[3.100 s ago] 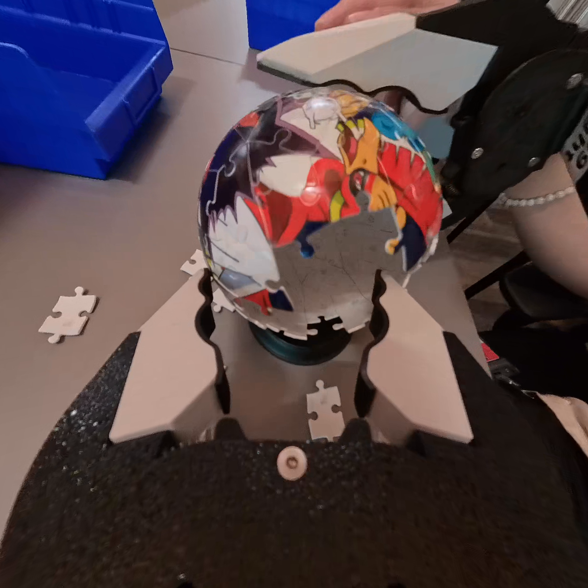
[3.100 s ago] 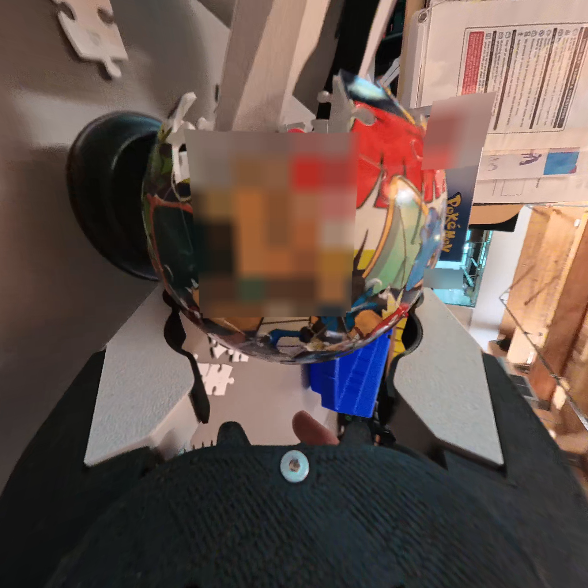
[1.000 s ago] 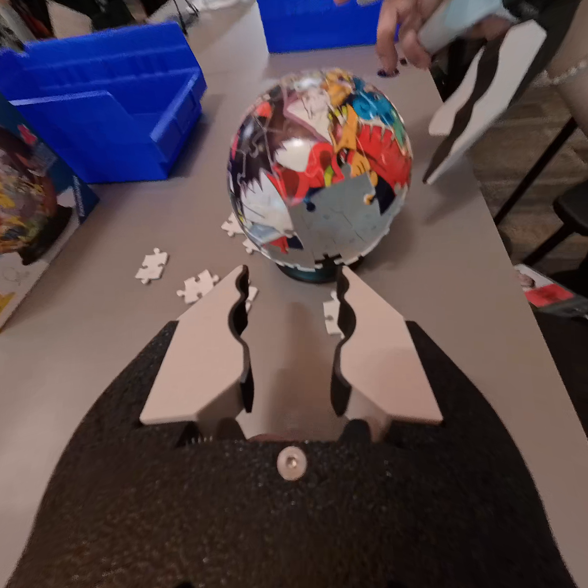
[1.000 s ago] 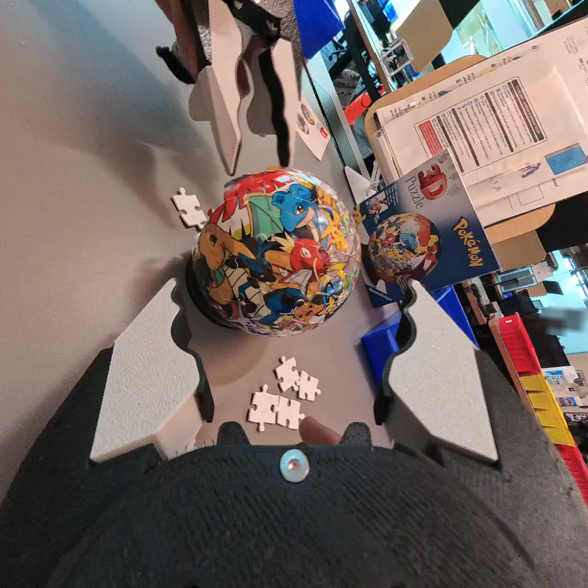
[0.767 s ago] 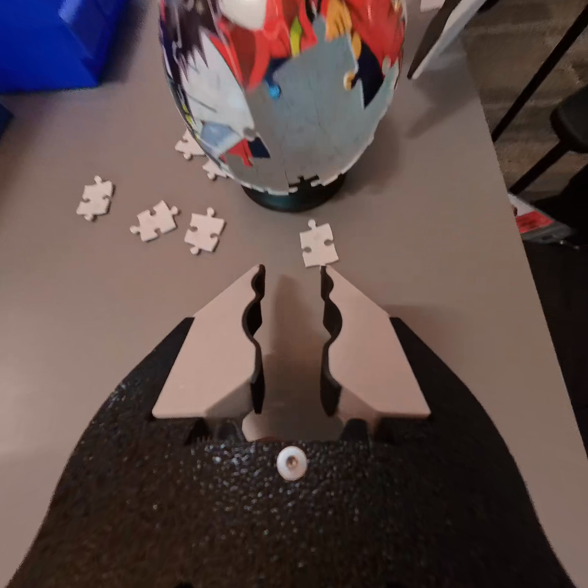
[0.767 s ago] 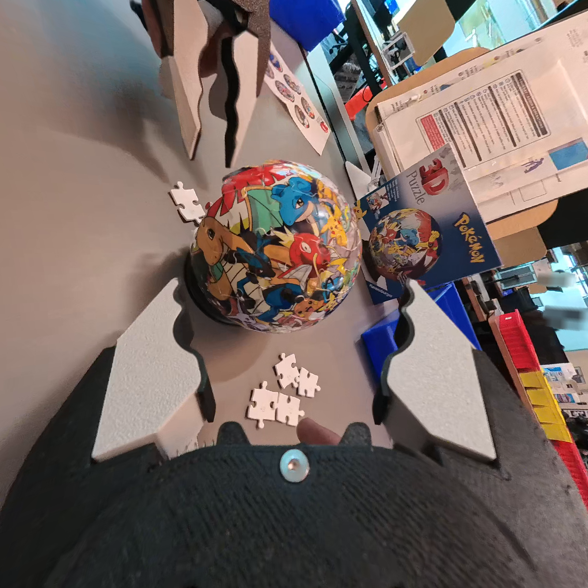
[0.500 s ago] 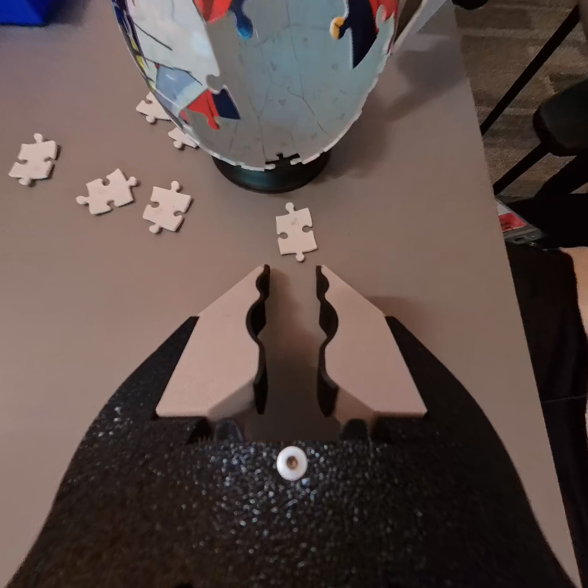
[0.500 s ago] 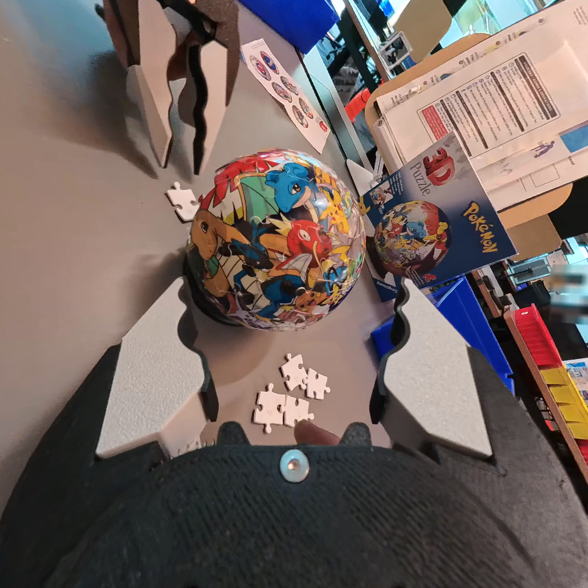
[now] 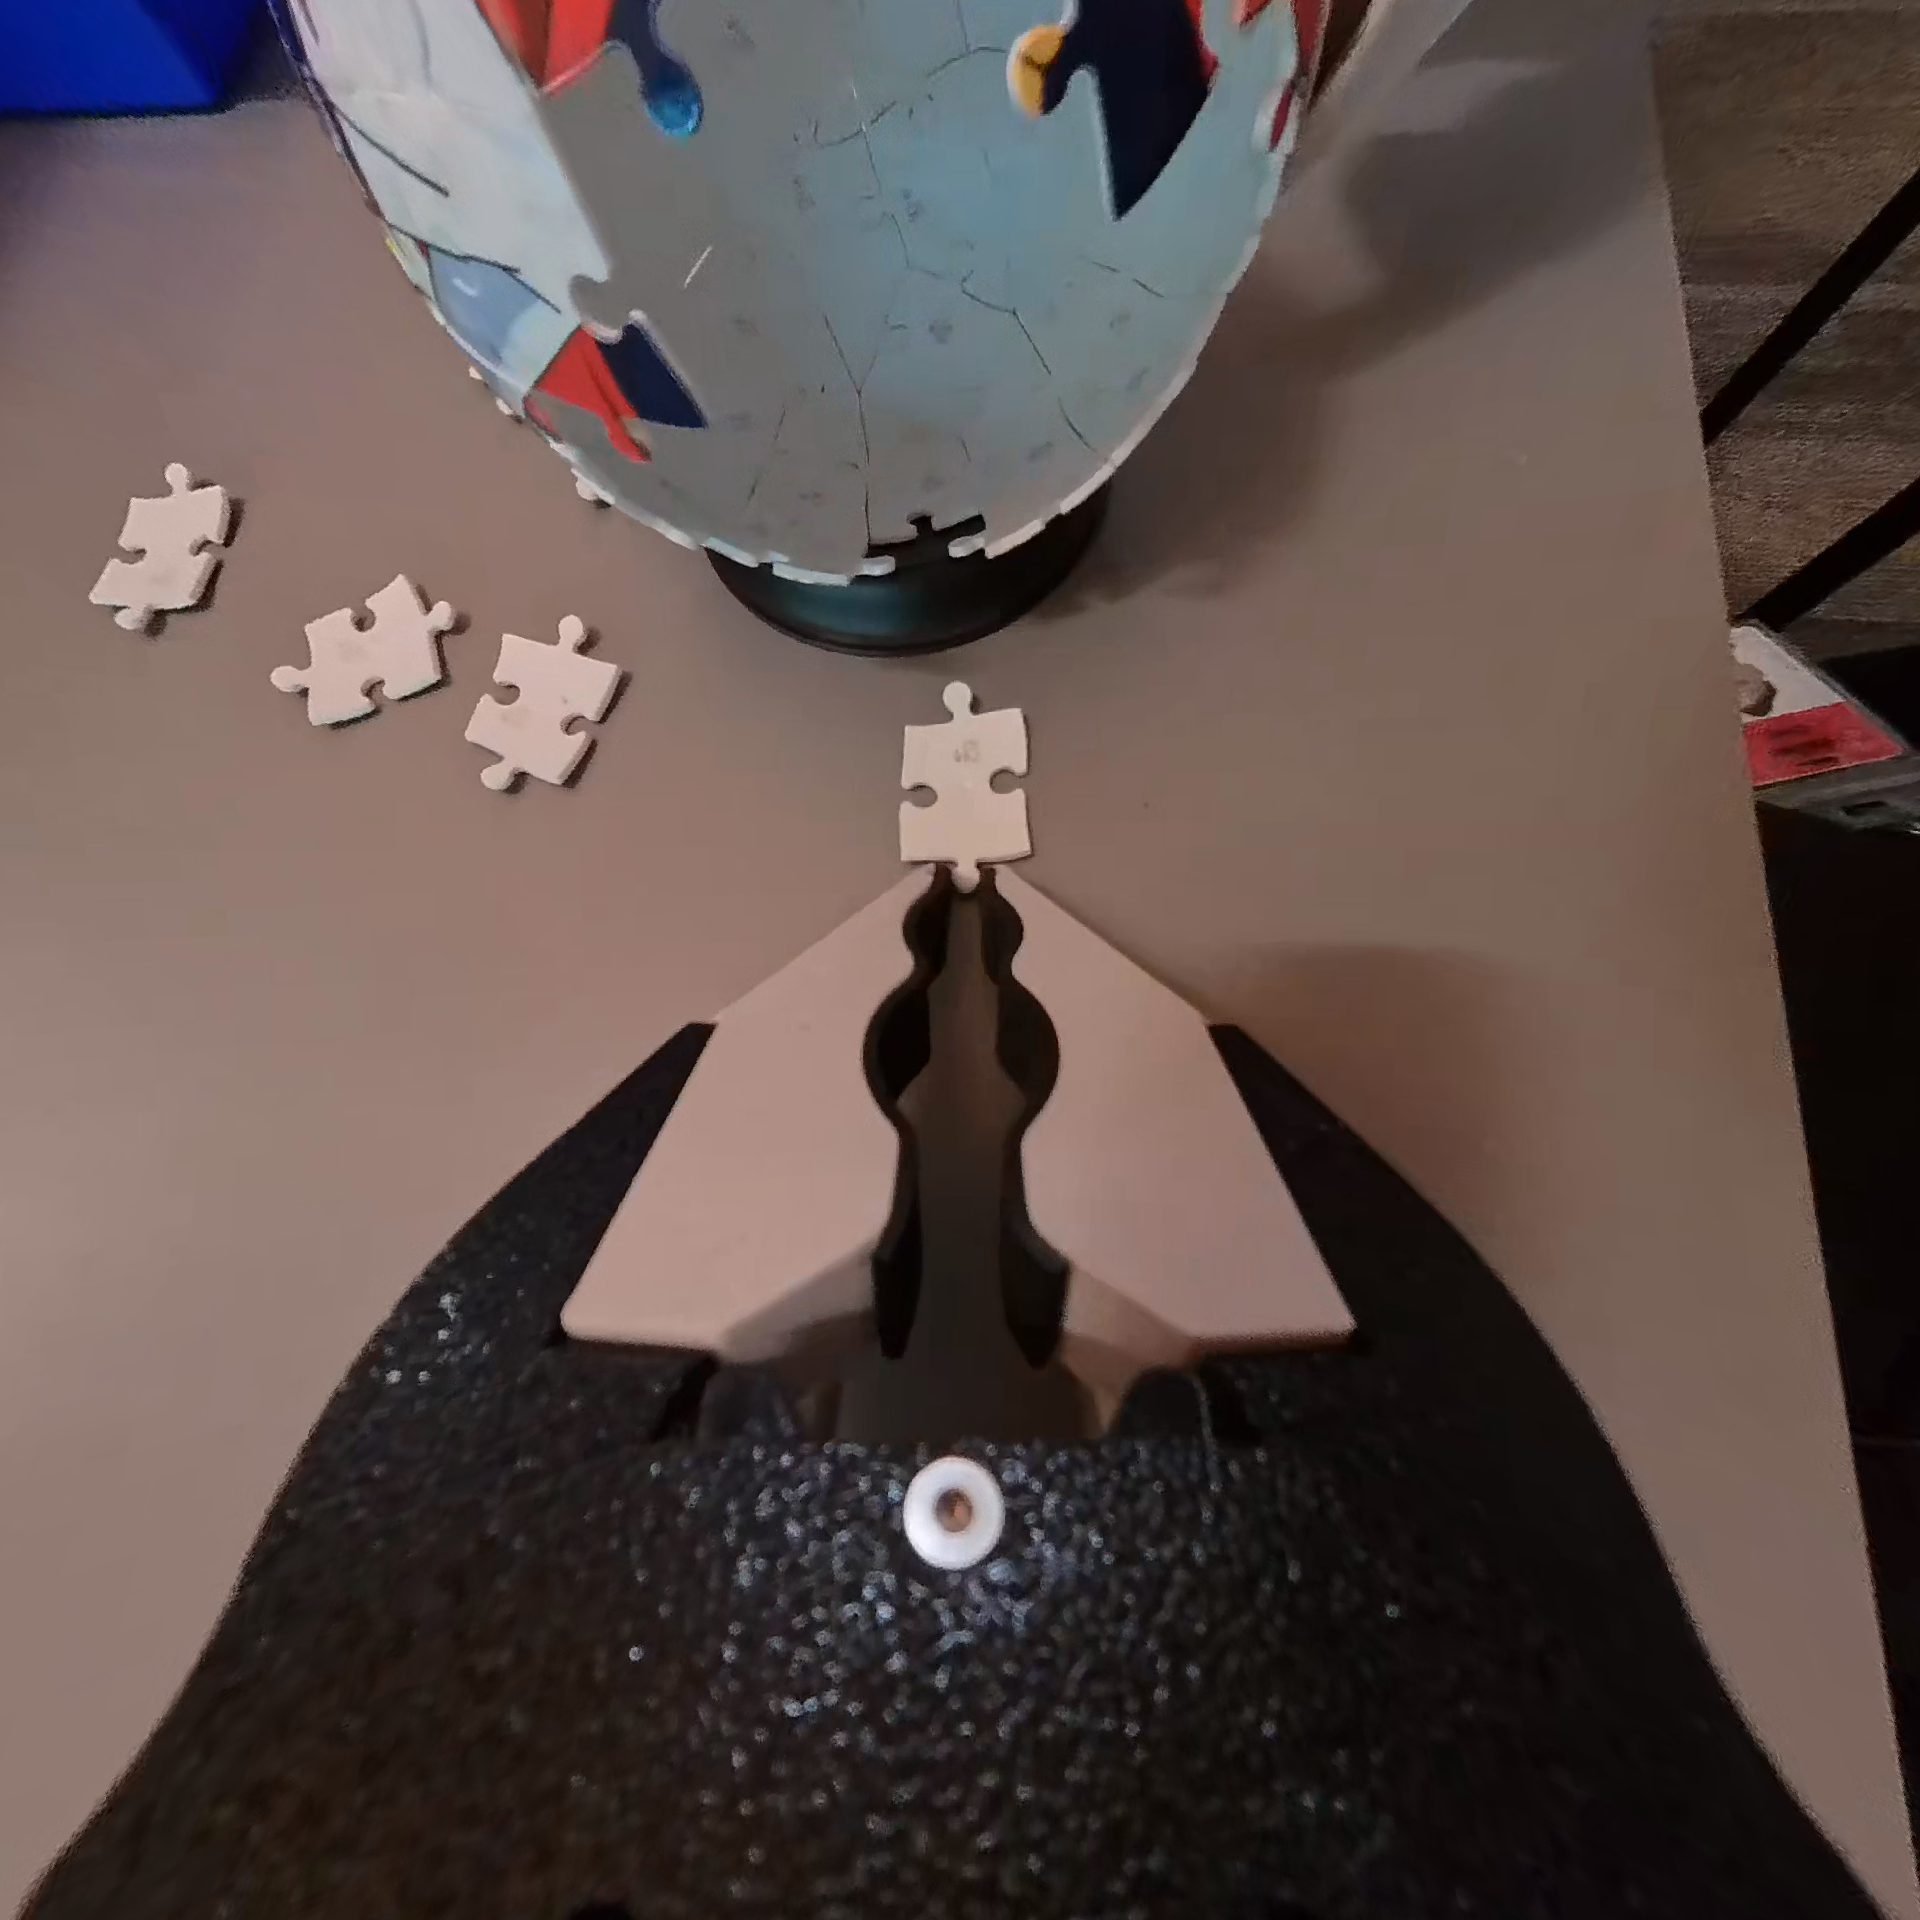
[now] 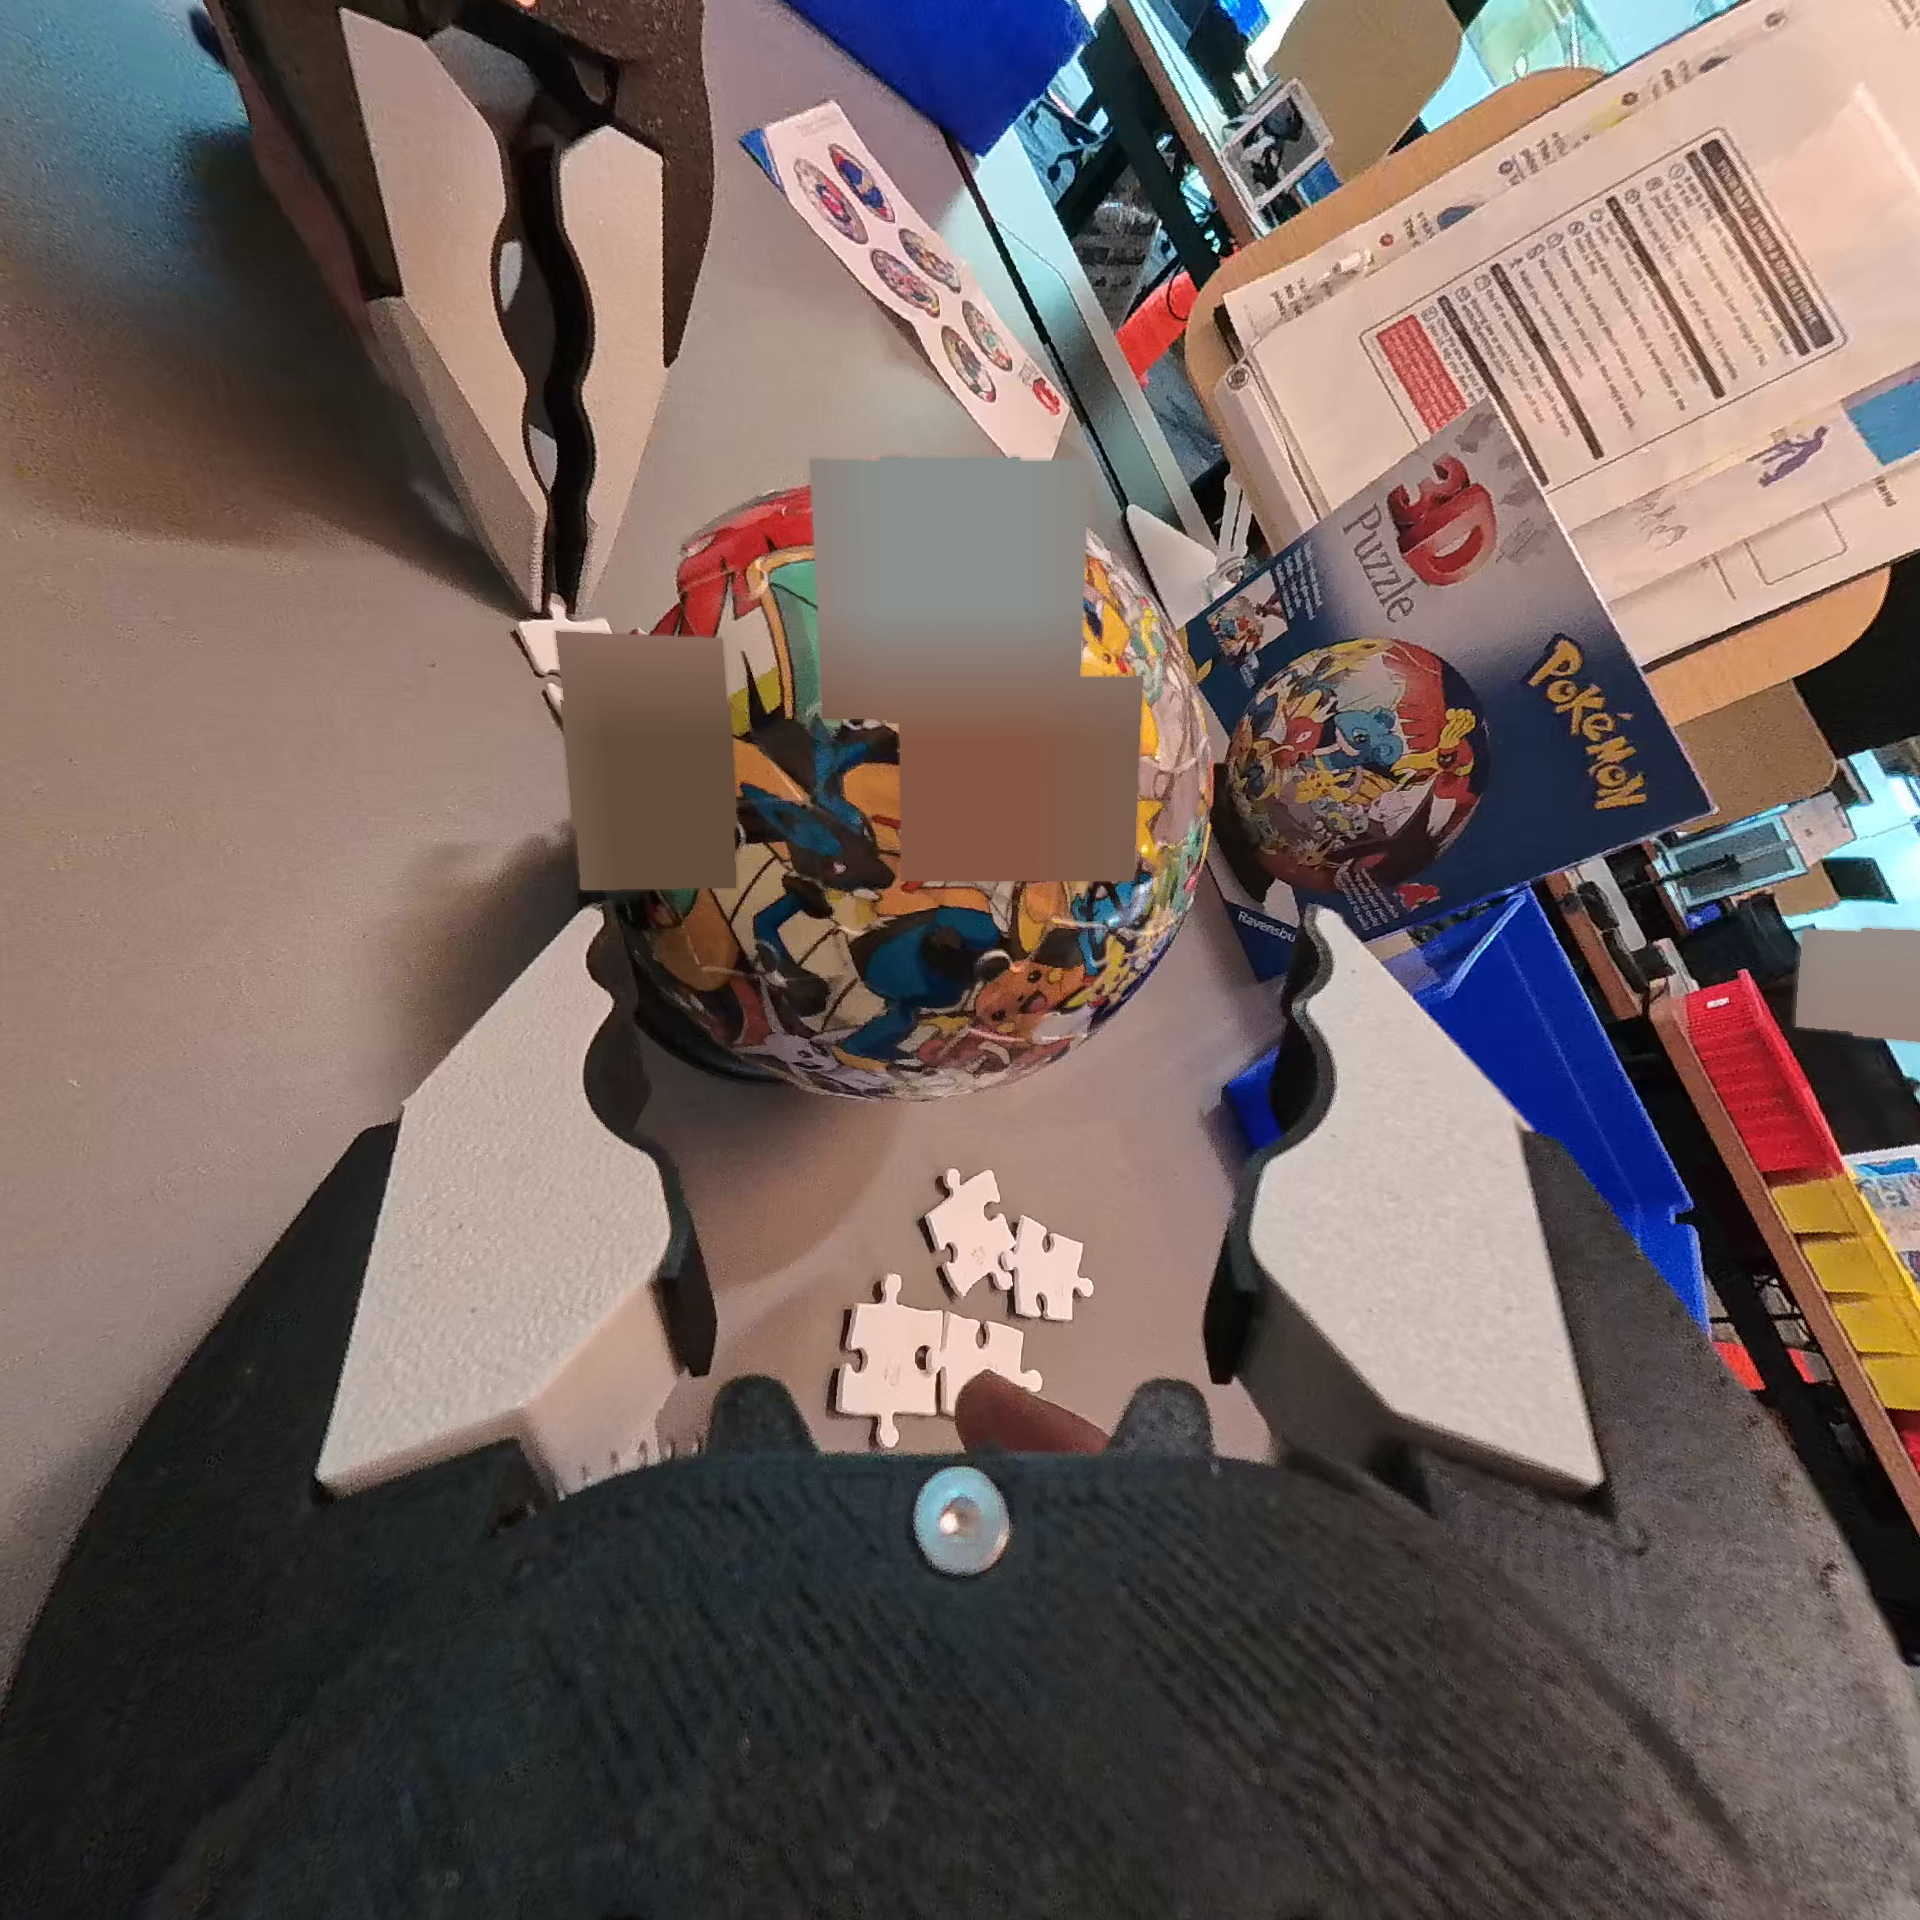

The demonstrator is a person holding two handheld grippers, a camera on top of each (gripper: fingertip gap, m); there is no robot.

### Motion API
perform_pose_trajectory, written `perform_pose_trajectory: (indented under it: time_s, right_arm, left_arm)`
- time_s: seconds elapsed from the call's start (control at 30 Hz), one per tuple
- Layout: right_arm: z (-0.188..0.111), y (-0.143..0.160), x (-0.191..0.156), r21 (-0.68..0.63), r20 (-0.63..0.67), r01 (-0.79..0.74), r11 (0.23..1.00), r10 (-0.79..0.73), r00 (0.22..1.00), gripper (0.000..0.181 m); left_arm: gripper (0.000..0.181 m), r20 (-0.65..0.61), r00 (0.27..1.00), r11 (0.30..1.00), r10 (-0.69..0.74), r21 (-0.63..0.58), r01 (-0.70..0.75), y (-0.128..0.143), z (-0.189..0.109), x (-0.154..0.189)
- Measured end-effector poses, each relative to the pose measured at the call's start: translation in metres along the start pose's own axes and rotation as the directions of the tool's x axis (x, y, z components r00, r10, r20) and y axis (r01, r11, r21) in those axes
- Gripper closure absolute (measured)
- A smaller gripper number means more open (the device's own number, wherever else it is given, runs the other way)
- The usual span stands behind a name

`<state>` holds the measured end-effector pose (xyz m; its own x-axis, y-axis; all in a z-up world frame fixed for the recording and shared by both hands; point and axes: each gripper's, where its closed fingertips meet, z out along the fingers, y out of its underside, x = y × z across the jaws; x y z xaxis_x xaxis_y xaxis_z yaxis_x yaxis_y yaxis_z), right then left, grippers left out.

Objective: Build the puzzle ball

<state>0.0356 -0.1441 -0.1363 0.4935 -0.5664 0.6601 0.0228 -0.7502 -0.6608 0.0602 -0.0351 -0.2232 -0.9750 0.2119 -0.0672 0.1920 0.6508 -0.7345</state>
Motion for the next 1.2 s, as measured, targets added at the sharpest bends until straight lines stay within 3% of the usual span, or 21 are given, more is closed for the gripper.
perform_pose_trajectory:
  time_s: [0.13,0.33,0.7,0.77,0.87,1.0,1.07,1.2]
  right_arm:
    - [0.002,-0.001,0.001,-0.029,0.003,0.023,0.999,-0.023,1.0,0.056]
    - [0.008,-0.002,-0.001,-0.074,0.026,0.051,0.996,-0.049,0.998,0.049]
    - [0.022,0.01,-0.006,-0.223,0.026,0.226,0.948,-0.226,0.974,0.038]
    - [0.024,0.018,-0.012,-0.226,0.051,0.185,0.956,-0.178,0.983,0.034]
    - [0.023,0.016,-0.024,-0.105,0.127,-0.054,0.993,0.067,0.99,0.031]
    - [0.015,0.015,-0.022,-0.034,0.197,-0.26,0.965,0.261,0.945,0.045]
    - [0.015,0.021,-0.014,-0.031,0.178,-0.275,0.961,0.276,0.945,0.046]
    - [0.019,0.038,-0.011,-0.129,0.191,-0.161,0.979,0.184,0.964,0.046]
  left_arm:
    - [0.179,0.055,0.998,1.0,0.01,0.028,-0.011,-0.004,-0.003,-0.003]
    - [0.179,0.112,0.993,0.997,-0.034,0.069,0.026,-0.032,-0.012,-0.012]
    - [0.179,0.039,0.998,0.989,-0.056,-0.136,0.061,-0.045,0.012,-0.011]
    - [0.179,0.022,0.998,0.988,-0.065,-0.14,0.068,-0.046,0.012,-0.008]
    - [0.179,0.024,0.997,0.988,-0.068,-0.137,0.071,-0.045,0.008,-0.007]
    - [0.179,0.041,0.993,0.988,-0.11,-0.1,0.114,-0.037,-0.008,-0.008]
    - [0.179,0.061,0.989,0.985,-0.138,-0.098,0.143,-0.021,-0.017,-0.011]
    - [0.178,0.082,0.98,0.967,-0.18,-0.17,0.192,0.018,-0.019,-0.014]
